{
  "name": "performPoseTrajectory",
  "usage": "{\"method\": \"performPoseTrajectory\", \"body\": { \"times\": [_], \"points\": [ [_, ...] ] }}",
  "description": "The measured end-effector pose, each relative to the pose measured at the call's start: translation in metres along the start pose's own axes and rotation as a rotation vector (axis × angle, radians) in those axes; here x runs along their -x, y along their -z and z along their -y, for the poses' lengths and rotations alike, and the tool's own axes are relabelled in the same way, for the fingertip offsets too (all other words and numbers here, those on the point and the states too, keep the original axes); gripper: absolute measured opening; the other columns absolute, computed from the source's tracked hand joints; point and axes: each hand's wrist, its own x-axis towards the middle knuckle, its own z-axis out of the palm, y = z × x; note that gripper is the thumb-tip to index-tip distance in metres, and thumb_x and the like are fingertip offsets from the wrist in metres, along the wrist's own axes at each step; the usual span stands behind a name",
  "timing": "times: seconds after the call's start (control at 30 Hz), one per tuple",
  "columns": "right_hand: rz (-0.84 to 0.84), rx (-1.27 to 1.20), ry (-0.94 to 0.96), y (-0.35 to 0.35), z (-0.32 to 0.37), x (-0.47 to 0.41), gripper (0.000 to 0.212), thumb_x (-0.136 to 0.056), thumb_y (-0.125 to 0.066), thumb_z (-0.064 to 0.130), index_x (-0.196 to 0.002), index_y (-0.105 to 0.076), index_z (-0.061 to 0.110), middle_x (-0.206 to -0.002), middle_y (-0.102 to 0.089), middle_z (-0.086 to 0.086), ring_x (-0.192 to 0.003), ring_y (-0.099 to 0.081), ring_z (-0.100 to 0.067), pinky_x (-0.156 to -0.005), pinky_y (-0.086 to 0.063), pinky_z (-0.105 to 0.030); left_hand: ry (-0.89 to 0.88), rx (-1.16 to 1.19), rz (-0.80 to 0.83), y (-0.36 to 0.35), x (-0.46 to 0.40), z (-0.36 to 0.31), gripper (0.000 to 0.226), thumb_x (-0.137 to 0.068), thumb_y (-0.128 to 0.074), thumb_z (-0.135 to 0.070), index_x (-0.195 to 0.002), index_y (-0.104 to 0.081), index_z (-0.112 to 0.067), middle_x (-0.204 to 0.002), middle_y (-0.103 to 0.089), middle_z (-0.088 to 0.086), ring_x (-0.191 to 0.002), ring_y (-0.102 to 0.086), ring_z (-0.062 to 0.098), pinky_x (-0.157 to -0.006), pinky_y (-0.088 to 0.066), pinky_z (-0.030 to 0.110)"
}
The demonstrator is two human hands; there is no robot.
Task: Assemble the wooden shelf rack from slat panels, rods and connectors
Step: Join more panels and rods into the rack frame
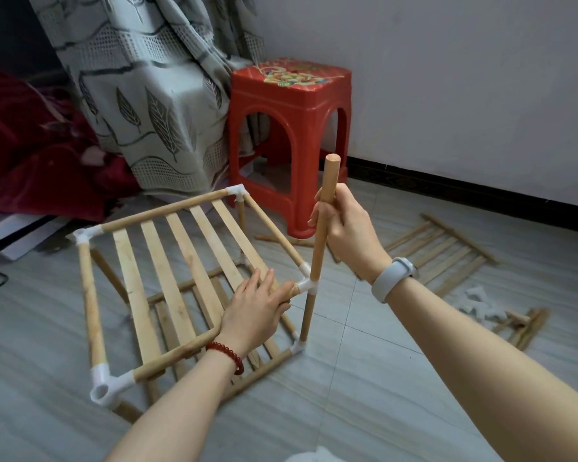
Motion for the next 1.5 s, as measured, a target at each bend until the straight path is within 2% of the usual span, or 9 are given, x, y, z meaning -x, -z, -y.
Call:
{"method": "performPoseTrajectory", "body": {
  "times": [0.23, 0.47, 0.6, 0.7, 0.97, 1.1, 1.37, 1.43, 1.5],
  "points": [
    [-0.154, -0.003, -0.082, -0.007, -0.010, 0.007, 0.013, -0.097, -0.039, 0.007, -0.100, -0.045, 0.018, -0.076, -0.058, -0.005, -0.076, -0.061, -0.026, -0.070, -0.052, -0.034, -0.007, 0.024, 0.072, 0.001, -0.007, -0.009, 0.043, -0.101, -0.028, -0.043, -0.143, -0.024, -0.037, -0.156, -0.022, 0.007, -0.144, -0.015, 0.031, -0.115, -0.016, 0.042],
    [0.168, 0.010, -0.076, 0.015, 0.000, 0.007, 0.022, -0.098, -0.046, 0.014, -0.116, -0.049, 0.026, -0.103, -0.066, 0.003, -0.094, -0.063, -0.010, -0.071, -0.048, -0.014, 0.059, 0.056, 0.000, 0.026, 0.006, -0.021, 0.044, -0.098, -0.039, -0.036, -0.141, -0.034, -0.029, -0.145, -0.036, 0.001, -0.138, -0.028, 0.022, -0.110, -0.027, 0.040],
    [0.285, 0.245, -0.223, 0.049, -0.031, 0.018, 0.033, -0.098, -0.047, 0.016, -0.131, -0.049, 0.016, -0.123, -0.061, -0.004, -0.111, -0.058, -0.017, -0.092, -0.047, -0.028, -0.097, 0.195, -0.223, 0.039, 0.012, -0.055, 0.031, -0.087, -0.057, -0.029, -0.116, -0.063, -0.017, -0.108, -0.062, 0.001, -0.100, -0.060, 0.019, -0.083, -0.049, 0.032],
    [0.277, 0.425, -0.416, 0.079, -0.081, 0.033, 0.029, -0.097, -0.045, 0.016, -0.123, -0.057, 0.010, -0.122, -0.062, -0.007, -0.115, -0.056, -0.023, -0.094, -0.041, -0.029, -0.151, 0.319, -0.134, 0.036, -0.004, -0.090, 0.033, -0.092, -0.049, -0.033, -0.119, -0.059, -0.019, -0.111, -0.060, -0.003, -0.099, -0.058, 0.015, -0.078, -0.044, 0.027],
    [0.221, 0.583, -0.676, 0.102, -0.254, 0.061, 0.031, -0.099, -0.039, 0.022, -0.124, -0.055, 0.013, -0.118, -0.063, -0.009, -0.104, -0.059, -0.026, -0.076, -0.045, -0.029, 0.359, 0.654, 0.134, -0.046, -0.144, -0.145, 0.037, -0.095, -0.043, -0.019, -0.130, -0.049, -0.013, -0.133, -0.049, 0.007, -0.119, -0.050, 0.023, -0.097, -0.041, 0.031],
    [0.267, 0.674, -0.612, 0.078, -0.346, 0.040, 0.032, -0.099, -0.037, 0.021, -0.126, -0.053, 0.014, -0.126, -0.055, -0.006, -0.112, -0.053, -0.024, -0.084, -0.046, -0.032, 0.520, 0.724, 0.187, -0.120, -0.219, -0.145, 0.038, -0.096, -0.044, -0.016, -0.133, -0.046, -0.010, -0.140, -0.042, 0.009, -0.123, -0.047, 0.024, -0.097, -0.037, 0.028],
    [0.369, 0.812, -0.344, 0.009, -0.461, -0.006, 0.060, -0.097, -0.037, 0.016, -0.150, -0.009, 0.018, -0.157, -0.013, 0.001, -0.142, -0.014, -0.016, -0.107, -0.022, -0.037, 0.229, 0.294, 0.274, -0.239, -0.321, -0.112, 0.055, -0.099, -0.035, -0.021, -0.150, -0.017, -0.015, -0.159, -0.004, 0.003, -0.145, -0.006, 0.024, -0.114, -0.021, 0.043],
    [0.335, 0.895, -0.330, 0.007, -0.472, -0.002, 0.051, -0.097, -0.038, 0.021, -0.145, -0.024, 0.014, -0.149, -0.031, -0.001, -0.137, -0.025, -0.017, -0.100, -0.024, -0.037, 0.158, 0.178, 0.303, -0.254, -0.331, -0.111, 0.049, -0.099, -0.034, -0.023, -0.146, -0.027, -0.011, -0.156, -0.016, 0.005, -0.143, -0.013, 0.025, -0.113, -0.024, 0.043],
    [0.229, 0.972, -0.257, 0.008, -0.469, 0.005, 0.030, -0.088, -0.057, 0.025, -0.114, -0.058, 0.009, -0.117, -0.057, -0.007, -0.111, -0.052, -0.024, -0.085, -0.036, -0.038, 0.126, 0.106, 0.180, -0.265, -0.322, -0.116, 0.037, -0.097, -0.037, -0.022, -0.129, -0.049, -0.006, -0.137, -0.044, 0.010, -0.128, -0.038, 0.026, -0.103, -0.034, 0.037]
  ]
}}
